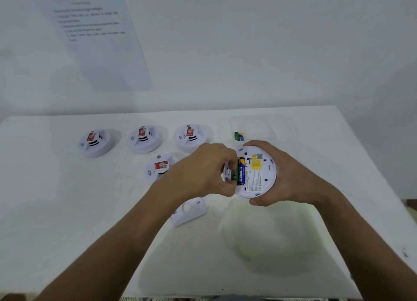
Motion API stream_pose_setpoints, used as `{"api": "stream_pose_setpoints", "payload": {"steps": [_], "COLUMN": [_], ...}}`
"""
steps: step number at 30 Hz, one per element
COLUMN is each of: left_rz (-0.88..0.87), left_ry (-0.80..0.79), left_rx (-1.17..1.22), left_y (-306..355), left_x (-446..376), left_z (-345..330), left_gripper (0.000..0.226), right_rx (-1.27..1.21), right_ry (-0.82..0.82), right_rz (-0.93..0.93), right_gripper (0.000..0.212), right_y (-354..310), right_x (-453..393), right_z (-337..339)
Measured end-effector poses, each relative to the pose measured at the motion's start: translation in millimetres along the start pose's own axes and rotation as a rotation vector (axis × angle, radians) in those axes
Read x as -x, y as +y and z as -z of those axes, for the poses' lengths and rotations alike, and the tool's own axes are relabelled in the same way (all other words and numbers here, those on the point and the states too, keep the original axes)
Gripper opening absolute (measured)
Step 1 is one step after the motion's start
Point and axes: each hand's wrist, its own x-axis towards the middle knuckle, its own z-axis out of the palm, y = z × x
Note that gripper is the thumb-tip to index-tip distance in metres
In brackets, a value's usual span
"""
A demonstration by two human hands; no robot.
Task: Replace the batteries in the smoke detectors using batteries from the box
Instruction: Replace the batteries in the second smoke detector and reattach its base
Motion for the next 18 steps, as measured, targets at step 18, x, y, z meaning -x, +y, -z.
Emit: {"api": "stream_pose_setpoints", "payload": {"steps": [18], "left_rz": [-0.273], "left_ry": [0.268], "left_rx": [-0.015], "left_y": [34], "left_x": [-40], "left_z": [-49], "left_gripper": [0.039], "right_rx": [-0.120], "right_ry": [0.044], "right_rz": [-0.012], "right_gripper": [0.094], "right_y": [32], "right_x": [26], "right_z": [66]}}
